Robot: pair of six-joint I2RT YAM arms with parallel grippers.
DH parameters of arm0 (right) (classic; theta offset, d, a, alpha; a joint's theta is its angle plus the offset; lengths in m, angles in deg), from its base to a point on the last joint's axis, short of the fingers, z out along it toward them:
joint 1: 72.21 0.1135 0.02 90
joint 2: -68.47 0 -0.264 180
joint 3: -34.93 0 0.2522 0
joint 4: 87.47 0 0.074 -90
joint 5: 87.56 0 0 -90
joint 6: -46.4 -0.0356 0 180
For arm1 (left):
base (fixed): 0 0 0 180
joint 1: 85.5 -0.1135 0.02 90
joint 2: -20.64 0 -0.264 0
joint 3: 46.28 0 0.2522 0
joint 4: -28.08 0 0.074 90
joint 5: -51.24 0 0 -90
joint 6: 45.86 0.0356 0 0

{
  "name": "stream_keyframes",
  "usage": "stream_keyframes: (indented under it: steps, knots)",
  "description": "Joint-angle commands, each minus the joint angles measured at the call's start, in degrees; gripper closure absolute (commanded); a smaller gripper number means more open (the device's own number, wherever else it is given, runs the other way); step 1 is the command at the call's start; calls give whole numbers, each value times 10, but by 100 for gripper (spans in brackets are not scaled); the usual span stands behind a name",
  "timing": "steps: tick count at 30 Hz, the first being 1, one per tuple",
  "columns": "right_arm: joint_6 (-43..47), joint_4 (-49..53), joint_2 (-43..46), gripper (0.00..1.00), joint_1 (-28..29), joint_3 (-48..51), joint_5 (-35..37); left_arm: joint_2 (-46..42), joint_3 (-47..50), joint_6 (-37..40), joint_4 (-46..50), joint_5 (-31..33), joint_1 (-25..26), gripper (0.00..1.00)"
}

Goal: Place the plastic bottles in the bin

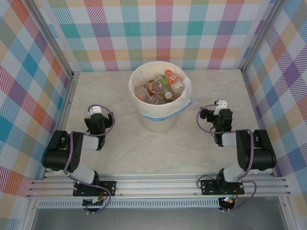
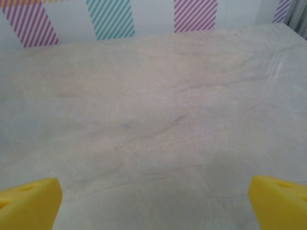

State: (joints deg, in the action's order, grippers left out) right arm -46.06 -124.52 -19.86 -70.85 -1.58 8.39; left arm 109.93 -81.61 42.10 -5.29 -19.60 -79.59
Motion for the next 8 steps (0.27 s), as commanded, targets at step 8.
stream_keyframes:
  steps: [8]
  knots:
    - [10, 12, 3, 0, 2, 2, -5, 1, -7, 6, -25, 7, 3, 0]
